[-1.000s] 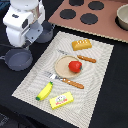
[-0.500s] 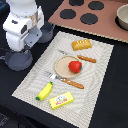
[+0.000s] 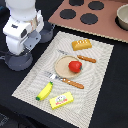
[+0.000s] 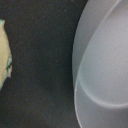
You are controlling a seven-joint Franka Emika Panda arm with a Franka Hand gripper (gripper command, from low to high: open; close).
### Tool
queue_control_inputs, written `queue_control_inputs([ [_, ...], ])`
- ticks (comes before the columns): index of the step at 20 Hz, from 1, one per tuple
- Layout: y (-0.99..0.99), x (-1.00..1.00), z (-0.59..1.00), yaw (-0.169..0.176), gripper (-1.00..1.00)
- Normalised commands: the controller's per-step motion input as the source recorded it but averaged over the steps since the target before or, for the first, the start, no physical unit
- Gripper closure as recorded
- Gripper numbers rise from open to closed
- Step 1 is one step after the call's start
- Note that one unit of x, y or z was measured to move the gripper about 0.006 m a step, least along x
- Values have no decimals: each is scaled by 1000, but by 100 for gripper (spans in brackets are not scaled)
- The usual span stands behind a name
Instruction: Interact with the objects in diverse but meaningful ways.
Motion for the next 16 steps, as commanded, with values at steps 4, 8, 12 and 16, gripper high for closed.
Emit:
queue_control_inputs([
  [4,-43,-192,-310,38,-100],
  [8,-44,-186,-310,37,-100],
  [12,-44,-169,-254,36,100],
  [16,-59,-177,-261,35,100],
])
